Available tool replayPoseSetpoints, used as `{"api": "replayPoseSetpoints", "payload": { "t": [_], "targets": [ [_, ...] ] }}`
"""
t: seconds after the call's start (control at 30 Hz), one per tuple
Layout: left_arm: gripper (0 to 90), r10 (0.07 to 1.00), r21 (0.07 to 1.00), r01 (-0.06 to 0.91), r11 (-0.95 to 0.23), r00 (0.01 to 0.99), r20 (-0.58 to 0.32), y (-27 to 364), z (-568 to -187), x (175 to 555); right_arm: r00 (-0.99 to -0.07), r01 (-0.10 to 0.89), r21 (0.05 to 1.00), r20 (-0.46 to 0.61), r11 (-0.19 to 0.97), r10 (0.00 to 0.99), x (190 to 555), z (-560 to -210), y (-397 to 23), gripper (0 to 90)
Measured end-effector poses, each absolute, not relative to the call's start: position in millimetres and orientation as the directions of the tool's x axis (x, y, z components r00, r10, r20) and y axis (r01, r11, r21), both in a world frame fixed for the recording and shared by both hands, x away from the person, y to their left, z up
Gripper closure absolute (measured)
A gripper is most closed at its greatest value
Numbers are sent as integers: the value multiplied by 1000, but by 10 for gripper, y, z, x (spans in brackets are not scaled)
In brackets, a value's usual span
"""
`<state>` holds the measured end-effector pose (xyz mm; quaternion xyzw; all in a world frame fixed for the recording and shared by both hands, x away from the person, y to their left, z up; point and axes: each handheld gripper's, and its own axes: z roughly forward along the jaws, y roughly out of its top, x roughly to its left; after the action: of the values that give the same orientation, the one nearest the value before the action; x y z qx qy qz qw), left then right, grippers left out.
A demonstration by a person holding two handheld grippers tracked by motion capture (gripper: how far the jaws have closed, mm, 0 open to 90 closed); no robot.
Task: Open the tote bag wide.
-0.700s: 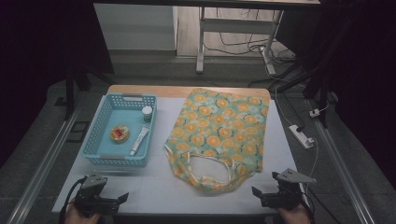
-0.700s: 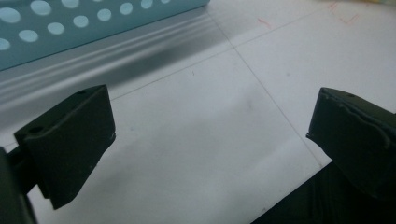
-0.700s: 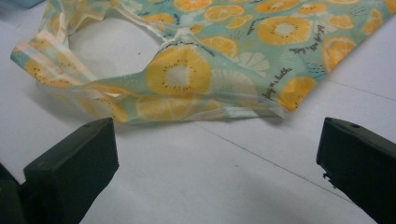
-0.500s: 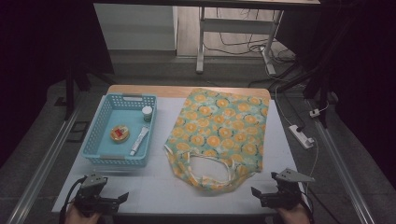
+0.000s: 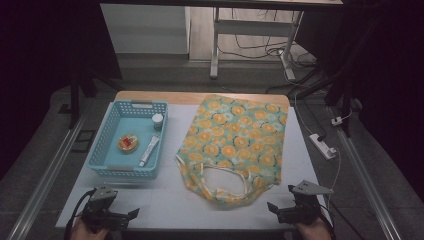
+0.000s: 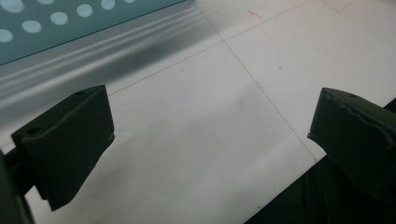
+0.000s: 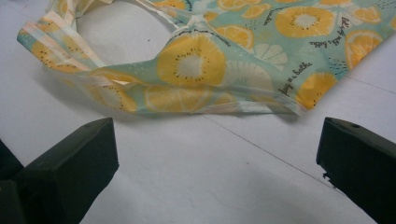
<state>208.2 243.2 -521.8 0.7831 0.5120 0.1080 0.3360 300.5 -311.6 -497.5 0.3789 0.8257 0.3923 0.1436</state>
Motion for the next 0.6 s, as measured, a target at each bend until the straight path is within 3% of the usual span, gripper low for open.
{"api": "replayPoseSetpoints", "payload": {
  "t": [0.6],
  "targets": [
    [0, 872, 625, 739, -251, 453, -186, 2436, -5226, 2095, -707, 472, 776, 50, 418, 706, 2991, -4927, -3013, 0]
  ]
}}
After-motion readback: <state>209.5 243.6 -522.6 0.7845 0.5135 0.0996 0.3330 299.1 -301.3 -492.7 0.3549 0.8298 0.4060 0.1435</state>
